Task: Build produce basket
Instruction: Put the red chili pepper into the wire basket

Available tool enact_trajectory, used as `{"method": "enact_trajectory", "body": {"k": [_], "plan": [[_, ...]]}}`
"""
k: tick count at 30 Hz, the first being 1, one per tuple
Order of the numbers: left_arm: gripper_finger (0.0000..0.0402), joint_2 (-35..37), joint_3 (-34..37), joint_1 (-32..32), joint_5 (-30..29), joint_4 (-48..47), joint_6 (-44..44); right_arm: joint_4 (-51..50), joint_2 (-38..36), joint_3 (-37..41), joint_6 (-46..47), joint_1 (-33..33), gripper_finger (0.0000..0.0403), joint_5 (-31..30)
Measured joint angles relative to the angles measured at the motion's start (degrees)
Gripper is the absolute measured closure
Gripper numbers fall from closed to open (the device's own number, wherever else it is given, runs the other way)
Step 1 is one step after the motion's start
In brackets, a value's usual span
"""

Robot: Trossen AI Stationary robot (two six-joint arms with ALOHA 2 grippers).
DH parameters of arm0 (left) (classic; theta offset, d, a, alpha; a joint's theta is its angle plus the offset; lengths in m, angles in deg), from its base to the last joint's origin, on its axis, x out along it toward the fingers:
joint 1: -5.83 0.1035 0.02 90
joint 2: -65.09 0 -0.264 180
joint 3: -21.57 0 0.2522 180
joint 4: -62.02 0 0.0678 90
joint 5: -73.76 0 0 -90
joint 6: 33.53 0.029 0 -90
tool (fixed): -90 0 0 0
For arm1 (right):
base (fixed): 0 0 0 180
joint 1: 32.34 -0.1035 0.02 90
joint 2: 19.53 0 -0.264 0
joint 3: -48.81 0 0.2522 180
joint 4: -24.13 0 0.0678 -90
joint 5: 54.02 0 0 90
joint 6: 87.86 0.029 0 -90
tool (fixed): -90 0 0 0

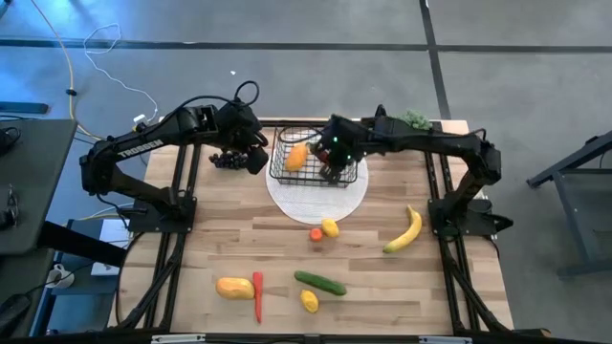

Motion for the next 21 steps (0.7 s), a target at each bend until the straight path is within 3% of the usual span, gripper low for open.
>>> {"method": "enact_trajectory", "body": {"k": [10, 21], "plan": [[0.0135, 0.0, 0.0, 0.0, -0.1, 0.1, -7.3, 0.5, 3.5, 0.1, -22.0, 6.6, 0.0373, 6.8], [0.0135, 0.0, 0.0, -2.4, -0.2, 0.0, -11.2, -0.3, 11.4, 0.1, -30.0, 8.0, 0.0373, 11.5]]}}
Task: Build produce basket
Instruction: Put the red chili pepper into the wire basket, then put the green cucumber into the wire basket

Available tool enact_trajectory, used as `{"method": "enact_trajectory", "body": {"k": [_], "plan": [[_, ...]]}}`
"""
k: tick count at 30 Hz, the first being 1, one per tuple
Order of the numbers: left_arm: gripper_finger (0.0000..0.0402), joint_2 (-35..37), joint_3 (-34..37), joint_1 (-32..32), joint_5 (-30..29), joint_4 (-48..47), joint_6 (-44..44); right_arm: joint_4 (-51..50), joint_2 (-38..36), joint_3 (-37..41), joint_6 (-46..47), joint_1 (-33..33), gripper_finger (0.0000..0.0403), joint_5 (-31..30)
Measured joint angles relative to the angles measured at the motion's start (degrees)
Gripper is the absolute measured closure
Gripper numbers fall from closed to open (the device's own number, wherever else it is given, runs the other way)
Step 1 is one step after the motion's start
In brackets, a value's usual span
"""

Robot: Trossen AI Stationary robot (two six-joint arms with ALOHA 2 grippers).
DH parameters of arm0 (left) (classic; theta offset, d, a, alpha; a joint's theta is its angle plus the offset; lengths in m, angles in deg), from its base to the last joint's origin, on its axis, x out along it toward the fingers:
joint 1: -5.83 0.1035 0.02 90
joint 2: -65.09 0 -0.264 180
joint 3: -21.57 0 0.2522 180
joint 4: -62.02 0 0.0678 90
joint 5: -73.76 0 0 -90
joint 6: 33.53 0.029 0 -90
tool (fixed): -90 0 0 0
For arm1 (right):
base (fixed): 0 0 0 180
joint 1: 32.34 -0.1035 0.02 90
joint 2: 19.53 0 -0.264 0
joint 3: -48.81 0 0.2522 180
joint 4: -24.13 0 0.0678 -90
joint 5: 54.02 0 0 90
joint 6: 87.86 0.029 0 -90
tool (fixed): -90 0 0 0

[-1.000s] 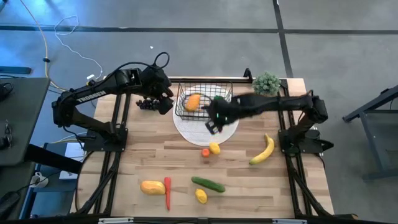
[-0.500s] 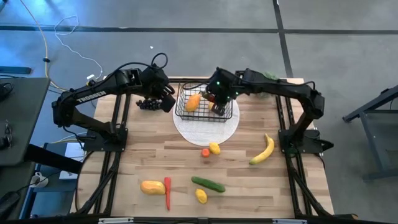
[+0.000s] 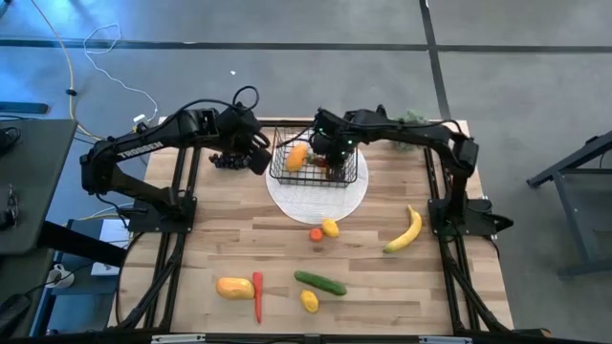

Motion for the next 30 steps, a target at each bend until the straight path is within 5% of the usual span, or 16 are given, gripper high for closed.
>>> {"method": "enact_trajectory", "body": {"k": [14, 30], "plan": [[0.0135, 0.0, 0.0, -4.7, 0.0, 0.0, -4.7, -2.4, 4.9, 0.0, -1.2, 0.0, 0.0362, 2.2], [0.0135, 0.0, 0.0, -11.4, 0.0, 0.0, -4.7, -3.2, 4.9, 0.0, 1.6, 0.0, 0.0243, -0.4]]}}
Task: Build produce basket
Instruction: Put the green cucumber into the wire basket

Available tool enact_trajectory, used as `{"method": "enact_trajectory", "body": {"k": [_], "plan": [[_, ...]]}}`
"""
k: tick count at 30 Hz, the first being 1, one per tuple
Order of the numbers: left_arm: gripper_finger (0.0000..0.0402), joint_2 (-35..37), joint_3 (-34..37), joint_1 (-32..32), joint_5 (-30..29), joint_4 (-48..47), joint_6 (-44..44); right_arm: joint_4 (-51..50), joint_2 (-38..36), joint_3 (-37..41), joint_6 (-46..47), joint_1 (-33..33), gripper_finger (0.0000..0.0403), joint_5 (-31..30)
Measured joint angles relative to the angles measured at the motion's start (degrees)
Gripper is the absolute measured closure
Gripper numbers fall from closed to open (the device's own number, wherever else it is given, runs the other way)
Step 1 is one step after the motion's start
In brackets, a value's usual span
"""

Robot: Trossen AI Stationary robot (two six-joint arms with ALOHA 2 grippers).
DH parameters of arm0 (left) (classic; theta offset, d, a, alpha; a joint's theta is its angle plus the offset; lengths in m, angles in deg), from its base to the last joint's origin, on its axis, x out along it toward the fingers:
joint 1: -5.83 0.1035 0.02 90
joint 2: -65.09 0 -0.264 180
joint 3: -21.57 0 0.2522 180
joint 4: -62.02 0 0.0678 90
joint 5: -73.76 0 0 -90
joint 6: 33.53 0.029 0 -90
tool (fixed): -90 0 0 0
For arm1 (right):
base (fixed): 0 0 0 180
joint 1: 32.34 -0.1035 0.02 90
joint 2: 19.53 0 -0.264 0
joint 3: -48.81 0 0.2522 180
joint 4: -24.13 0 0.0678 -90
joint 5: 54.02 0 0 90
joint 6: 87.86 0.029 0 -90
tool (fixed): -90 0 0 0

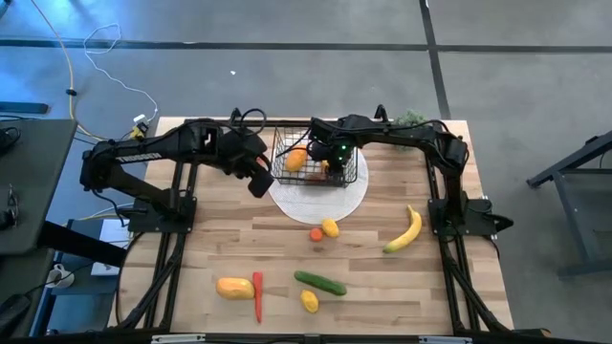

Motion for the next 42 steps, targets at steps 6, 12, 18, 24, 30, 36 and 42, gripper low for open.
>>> {"method": "enact_trajectory", "body": {"k": [6, 12, 18, 24, 30, 36, 42], "plan": [[0.0135, 0.0, 0.0, -1.3, 0.0, 0.0, 0.0, -2.2, -0.1, 0.0, 3.0, 0.0, 0.0231, 0.0], [0.0135, 0.0, 0.0, -5.1, -1.1, 0.0, -0.4, -2.1, -2.2, 0.0, 7.3, 0.0, 0.0231, -0.4], [0.0135, 0.0, 0.0, -10.6, -2.9, -0.2, -13.4, -0.3, -7.1, 0.0, 15.4, 0.1, 0.0232, -3.7], [0.0135, 0.0, 0.6, -17.0, -4.6, 0.3, -18.0, -1.2, -12.0, 0.0, 25.2, -0.8, 0.0232, -4.5], [0.0135, -0.8, 3.2, -22.3, -8.7, 0.4, -11.6, -1.8, -16.0, 0.0, 34.1, -4.2, 0.0232, -4.5], [0.0135, -2.0, 6.7, -25.4, -9.5, 5.4, -2.1, -3.3, -20.1, 0.0, 46.2, -8.1, 0.0232, -11.0], [0.0135, -2.4, 12.1, -26.8, -9.5, 18.7, 6.9, -5.2, -25.1, 0.0, 54.1, -11.5, 0.0232, -14.8]]}}
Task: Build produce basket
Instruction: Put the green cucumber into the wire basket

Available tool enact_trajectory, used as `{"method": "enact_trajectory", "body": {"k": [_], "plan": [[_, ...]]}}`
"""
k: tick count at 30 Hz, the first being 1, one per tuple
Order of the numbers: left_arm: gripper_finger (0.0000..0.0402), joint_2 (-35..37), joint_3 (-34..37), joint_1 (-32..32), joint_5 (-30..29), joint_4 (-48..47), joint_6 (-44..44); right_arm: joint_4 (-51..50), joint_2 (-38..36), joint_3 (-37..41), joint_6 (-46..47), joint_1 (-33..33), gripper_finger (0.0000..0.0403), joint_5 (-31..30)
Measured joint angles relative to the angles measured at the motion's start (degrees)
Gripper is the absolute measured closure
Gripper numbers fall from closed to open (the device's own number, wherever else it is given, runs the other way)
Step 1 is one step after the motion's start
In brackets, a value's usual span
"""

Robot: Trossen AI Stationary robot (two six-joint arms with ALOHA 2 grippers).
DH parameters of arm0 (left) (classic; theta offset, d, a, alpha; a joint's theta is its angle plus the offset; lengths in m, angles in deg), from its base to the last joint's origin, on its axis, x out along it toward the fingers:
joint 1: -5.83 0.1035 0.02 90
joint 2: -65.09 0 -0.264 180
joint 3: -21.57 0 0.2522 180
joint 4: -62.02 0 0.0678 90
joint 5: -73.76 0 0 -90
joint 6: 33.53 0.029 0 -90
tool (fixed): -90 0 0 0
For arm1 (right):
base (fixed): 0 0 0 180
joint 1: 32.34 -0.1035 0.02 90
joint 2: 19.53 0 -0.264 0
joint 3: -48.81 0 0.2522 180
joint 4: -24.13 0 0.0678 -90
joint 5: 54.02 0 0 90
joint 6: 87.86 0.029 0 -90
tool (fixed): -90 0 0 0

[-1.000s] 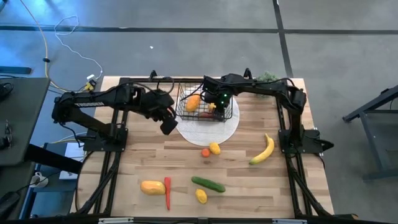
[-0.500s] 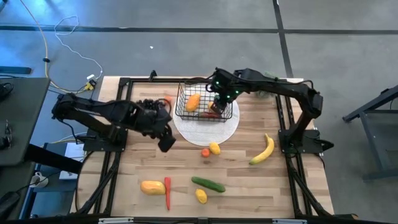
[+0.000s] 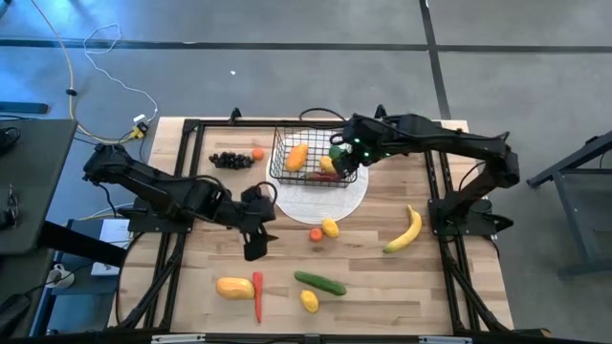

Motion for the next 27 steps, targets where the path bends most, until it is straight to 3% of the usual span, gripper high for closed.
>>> {"method": "enact_trajectory", "body": {"k": [7, 21, 27], "plan": [[0.0135, -2.6, 4.5, -0.5, -0.1, 15.2, 7.3, -1.3, -4.4, 0.0, 5.7, -3.7, 0.0232, -1.9], [0.0135, -12.1, 6.2, -0.8, 2.0, 29.2, 14.1, -3.9, -5.5, 0.0, 9.8, -9.1, 0.0232, -4.7], [0.0135, -17.6, 6.1, -0.8, 6.7, 36.3, 14.3, -5.4, -5.4, 0.0, 10.6, -9.4, 0.0232, -4.7]]}}
